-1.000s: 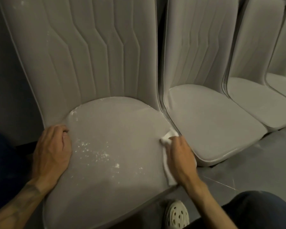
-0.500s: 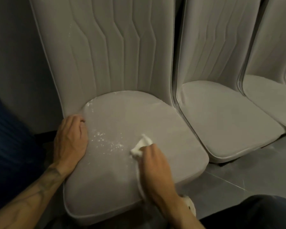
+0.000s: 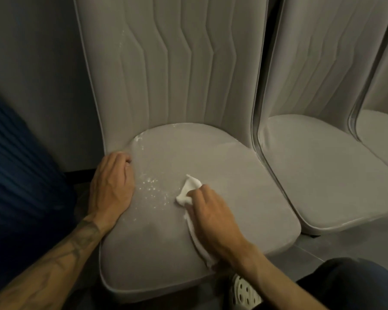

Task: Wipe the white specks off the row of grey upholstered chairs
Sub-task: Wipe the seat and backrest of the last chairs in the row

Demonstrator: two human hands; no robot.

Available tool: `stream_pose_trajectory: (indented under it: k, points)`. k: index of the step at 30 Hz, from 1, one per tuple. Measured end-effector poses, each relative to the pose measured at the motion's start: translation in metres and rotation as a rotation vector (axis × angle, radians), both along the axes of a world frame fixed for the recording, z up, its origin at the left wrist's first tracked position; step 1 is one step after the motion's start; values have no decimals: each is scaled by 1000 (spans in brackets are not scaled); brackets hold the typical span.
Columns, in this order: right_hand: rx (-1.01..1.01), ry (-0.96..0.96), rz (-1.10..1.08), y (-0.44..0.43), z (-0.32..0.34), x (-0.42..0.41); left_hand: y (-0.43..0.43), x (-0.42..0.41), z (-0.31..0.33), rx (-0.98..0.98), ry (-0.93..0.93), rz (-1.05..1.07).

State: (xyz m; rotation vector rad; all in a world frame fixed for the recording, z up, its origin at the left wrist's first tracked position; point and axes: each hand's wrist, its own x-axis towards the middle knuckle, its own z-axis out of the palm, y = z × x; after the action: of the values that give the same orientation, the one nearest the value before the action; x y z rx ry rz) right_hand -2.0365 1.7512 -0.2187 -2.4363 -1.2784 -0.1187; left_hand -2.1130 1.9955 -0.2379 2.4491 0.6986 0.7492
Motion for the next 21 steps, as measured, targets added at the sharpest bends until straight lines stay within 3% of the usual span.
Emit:
stream_pose_trajectory:
  k: [3, 8, 10, 12, 15, 21]
  points:
    - [-64, -47, 13, -12, 8, 42, 0, 0, 1, 6, -1, -2]
    - [-139, -89, -335, 15, 11, 94, 1, 1, -1, 13, 0, 13]
    - [-60, -69, -216, 32, 4, 68, 3, 1, -3, 9, -5, 16]
    - [12, -28, 65, 28, -3, 31, 4, 1, -5, 12, -12, 15]
    - [-59, -45, 266, 4, 1, 49, 5, 1, -6, 14, -8, 24]
    - [-148, -92, -273, 31, 12, 135, 3, 1, -2, 4, 24, 45]
